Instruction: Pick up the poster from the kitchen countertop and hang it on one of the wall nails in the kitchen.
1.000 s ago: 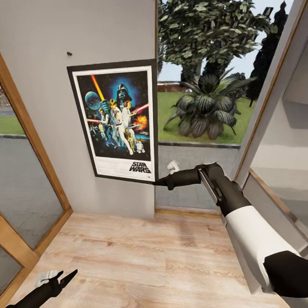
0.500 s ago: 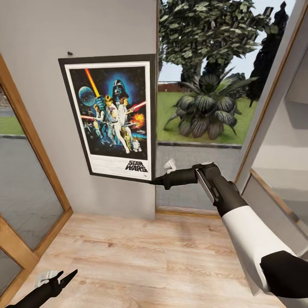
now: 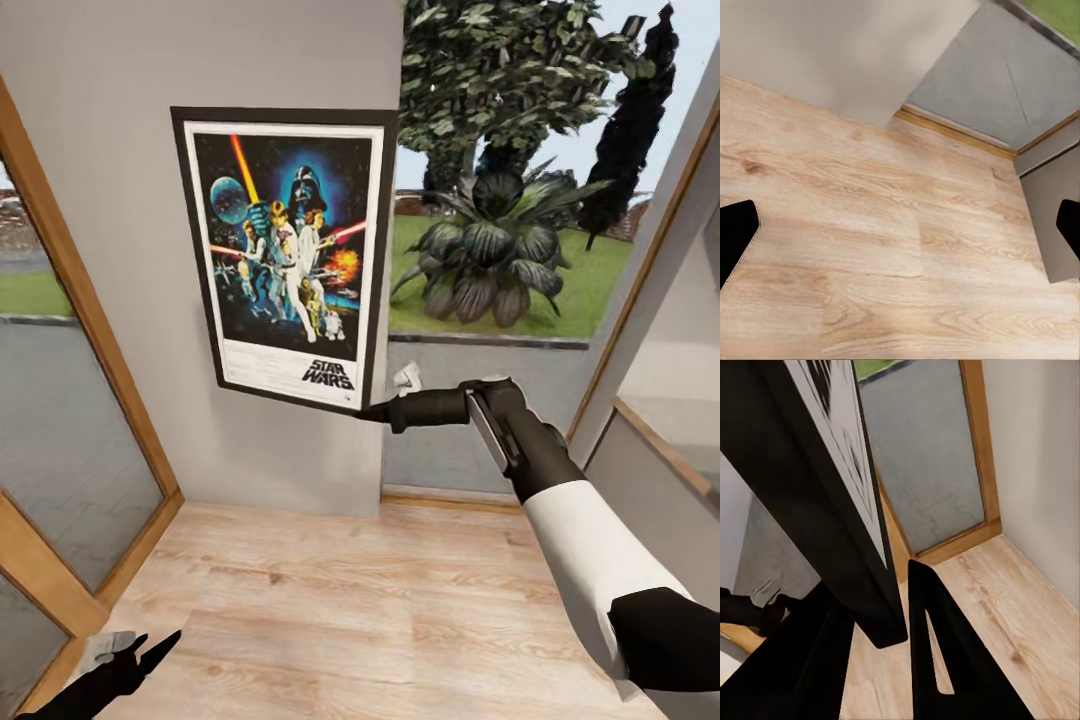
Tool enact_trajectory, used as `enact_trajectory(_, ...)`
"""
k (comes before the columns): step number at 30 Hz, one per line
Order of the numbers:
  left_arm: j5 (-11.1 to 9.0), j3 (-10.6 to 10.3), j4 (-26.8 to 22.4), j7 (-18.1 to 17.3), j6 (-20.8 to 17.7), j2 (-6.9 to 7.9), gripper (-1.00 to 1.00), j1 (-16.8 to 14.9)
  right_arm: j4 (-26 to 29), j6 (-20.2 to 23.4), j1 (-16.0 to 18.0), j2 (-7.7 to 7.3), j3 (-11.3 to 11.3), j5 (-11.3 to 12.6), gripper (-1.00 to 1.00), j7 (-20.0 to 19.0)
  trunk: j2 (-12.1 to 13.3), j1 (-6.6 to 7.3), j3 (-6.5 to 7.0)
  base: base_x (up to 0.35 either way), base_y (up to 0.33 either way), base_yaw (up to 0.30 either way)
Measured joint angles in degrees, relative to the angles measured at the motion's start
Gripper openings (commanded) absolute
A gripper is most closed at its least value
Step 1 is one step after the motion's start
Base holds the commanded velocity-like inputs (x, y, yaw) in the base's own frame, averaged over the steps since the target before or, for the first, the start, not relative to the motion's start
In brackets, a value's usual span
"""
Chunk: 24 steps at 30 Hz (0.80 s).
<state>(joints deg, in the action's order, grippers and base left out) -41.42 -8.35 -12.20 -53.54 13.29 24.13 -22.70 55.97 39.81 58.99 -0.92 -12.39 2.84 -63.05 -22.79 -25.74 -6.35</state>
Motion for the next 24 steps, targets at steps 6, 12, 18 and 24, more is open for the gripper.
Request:
enact_trajectory(6, 0.00, 0.02, 0.02, 0.07, 0.00, 0.00, 1.00, 0.00, 0.01, -0.08, 0.00, 0.01, 0.37, 1.42, -1.00, -0.14, 0.00, 0.00, 0.00, 0.004, 0.063, 0.000)
enact_trajectory(12, 0.00, 0.01, 0.01, 0.07, 0.00, 0.00, 1.00, 0.00, 0.01, -0.11, 0.00, 0.01, 0.37, 1.79, -1.00, -0.14, 0.00, 0.00, 0.00, 0.000, 0.180, 0.000)
enact_trajectory(18, 0.00, -0.01, 0.02, 0.20, 0.00, 0.00, 1.00, 0.00, -0.04, -0.03, 0.00, 0.02, 0.15, 1.91, -1.00, -0.17, 0.00, 0.00, 0.00, 0.000, 0.084, 0.000)
enact_trajectory(24, 0.00, -0.02, 0.00, 0.25, 0.00, 0.00, 1.00, 0.00, -0.20, 0.06, 0.00, 0.07, -0.08, 1.96, -1.00, -0.37, 0.00, 0.00, 0.00, 0.000, 0.012, 0.000)
